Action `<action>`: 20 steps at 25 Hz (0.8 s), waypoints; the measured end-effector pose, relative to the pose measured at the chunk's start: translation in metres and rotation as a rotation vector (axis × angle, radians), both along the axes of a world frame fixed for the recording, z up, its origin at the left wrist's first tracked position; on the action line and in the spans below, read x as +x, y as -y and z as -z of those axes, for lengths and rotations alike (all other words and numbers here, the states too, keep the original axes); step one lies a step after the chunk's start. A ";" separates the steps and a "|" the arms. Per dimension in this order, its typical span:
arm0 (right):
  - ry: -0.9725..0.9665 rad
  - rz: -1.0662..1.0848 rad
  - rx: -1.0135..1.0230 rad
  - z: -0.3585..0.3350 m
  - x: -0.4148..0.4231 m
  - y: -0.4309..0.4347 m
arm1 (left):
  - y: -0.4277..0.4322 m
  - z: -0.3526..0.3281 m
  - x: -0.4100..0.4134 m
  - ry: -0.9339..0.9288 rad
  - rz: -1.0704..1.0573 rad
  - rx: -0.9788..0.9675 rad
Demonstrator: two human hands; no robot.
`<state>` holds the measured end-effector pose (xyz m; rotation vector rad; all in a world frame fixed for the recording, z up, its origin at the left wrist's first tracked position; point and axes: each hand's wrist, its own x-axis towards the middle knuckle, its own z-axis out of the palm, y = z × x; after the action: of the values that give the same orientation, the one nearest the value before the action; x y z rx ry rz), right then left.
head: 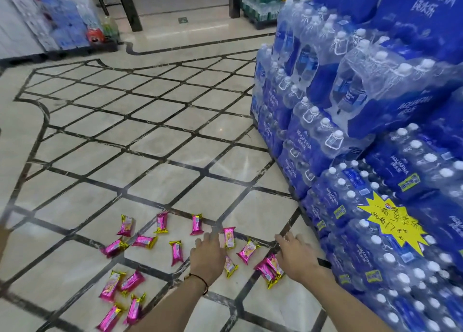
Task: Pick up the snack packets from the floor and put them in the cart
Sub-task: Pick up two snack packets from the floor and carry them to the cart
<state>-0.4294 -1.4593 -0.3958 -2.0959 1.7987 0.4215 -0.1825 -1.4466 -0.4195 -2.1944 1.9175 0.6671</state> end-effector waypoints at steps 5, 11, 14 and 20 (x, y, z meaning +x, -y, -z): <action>0.028 0.004 -0.028 0.059 0.011 0.052 | 0.060 0.047 0.004 -0.006 0.015 0.027; 0.029 0.029 -0.077 0.188 0.025 0.072 | 0.099 0.169 -0.001 -0.066 0.093 0.013; 0.075 0.083 -0.076 0.258 0.024 0.064 | 0.100 0.239 -0.004 -0.085 0.099 0.056; -0.023 0.095 -0.018 0.414 0.011 0.033 | 0.083 0.399 0.006 -0.010 0.112 0.114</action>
<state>-0.4180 -1.4921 -0.8098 -2.0157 1.9126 0.4078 -0.1762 -1.5298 -0.8182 -2.0045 1.9390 0.7498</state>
